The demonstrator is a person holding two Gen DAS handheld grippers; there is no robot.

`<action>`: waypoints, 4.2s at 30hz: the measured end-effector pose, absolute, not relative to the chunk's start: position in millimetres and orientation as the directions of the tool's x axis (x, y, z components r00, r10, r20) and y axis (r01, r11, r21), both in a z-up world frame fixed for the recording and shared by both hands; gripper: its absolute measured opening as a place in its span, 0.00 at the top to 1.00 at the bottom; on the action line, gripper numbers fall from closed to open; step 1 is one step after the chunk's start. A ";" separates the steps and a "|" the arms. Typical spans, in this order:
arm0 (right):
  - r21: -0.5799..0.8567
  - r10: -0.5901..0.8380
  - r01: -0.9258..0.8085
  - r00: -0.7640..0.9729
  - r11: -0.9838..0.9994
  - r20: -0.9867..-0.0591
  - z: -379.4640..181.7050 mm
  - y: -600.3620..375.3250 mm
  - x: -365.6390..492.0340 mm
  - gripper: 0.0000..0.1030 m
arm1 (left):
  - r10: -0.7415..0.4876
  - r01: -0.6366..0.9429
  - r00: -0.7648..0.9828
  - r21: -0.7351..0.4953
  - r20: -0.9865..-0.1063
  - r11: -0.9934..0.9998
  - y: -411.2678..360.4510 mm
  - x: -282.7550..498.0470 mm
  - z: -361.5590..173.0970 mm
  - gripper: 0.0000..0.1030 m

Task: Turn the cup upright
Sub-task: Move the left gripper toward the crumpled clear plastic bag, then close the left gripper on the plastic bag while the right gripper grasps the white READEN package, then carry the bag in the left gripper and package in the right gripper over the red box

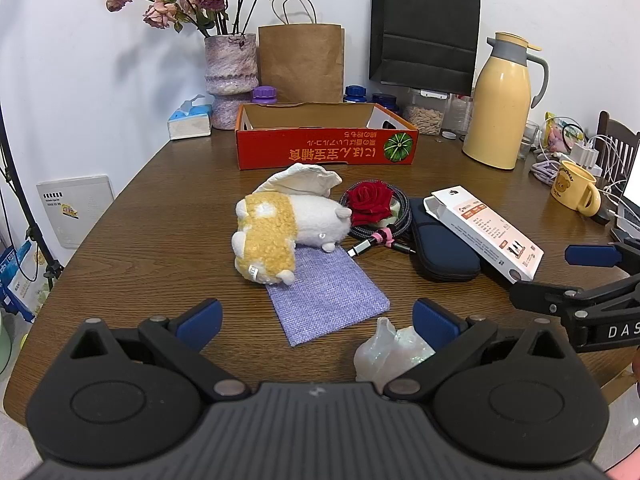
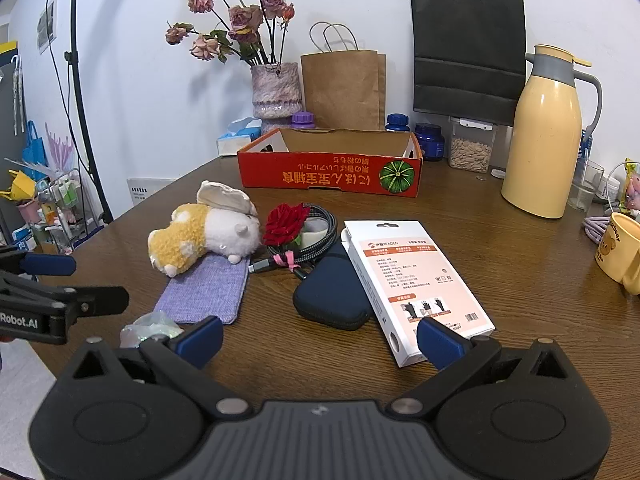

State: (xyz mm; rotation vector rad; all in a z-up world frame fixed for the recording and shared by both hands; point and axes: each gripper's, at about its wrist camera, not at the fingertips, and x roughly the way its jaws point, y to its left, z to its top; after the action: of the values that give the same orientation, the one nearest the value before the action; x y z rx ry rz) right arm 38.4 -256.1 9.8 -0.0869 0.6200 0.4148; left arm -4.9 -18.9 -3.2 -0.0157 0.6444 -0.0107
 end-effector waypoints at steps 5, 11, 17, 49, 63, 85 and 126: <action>0.043 0.351 -0.402 0.735 0.915 -0.581 9.4 -256.2 38.5 0.00 | -0.015 0.005 0.799 -0.018 -0.601 1.000 -17.9 -4.8 -3.1 0.00; 0.042 0.350 -0.402 0.735 0.915 -0.581 8.7 -256.7 38.5 0.00 | -0.015 0.005 0.799 -0.019 -0.601 1.000 -18.0 -4.9 -3.2 0.00; 0.042 0.349 -0.402 0.735 0.915 -0.582 8.9 -256.6 38.5 0.00 | -0.018 0.007 0.798 -0.021 -0.602 1.000 -16.5 -3.2 -3.1 0.00; 0.029 0.335 -0.395 0.736 0.918 -0.588 6.4 -267.2 36.6 0.00 | -0.046 0.030 0.779 -0.036 -0.625 0.999 -28.5 5.6 -17.7 0.00; 0.017 0.311 -0.378 0.736 0.926 -0.601 -1.6 -276.7 38.8 0.00 | -0.053 0.054 0.745 -0.019 -0.666 0.998 -49.1 19.9 -44.1 0.00; -0.012 0.308 -0.394 0.736 0.919 -0.603 -9.8 -292.9 74.4 0.00 | -0.052 0.053 0.774 -0.017 -0.632 0.998 -57.7 39.2 -36.8 0.58; 0.123 0.464 -0.535 0.568 0.836 -0.680 -43.0 -296.5 194.3 0.05 | -0.064 0.026 0.792 -0.071 -0.607 0.997 -44.0 102.3 -14.3 0.58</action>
State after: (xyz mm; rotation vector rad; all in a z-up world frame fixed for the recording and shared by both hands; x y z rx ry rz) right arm 194.3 -296.5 -43.0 -0.1003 0.7679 0.5881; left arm 102.3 -44.0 -14.3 -0.0601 0.6545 -0.0487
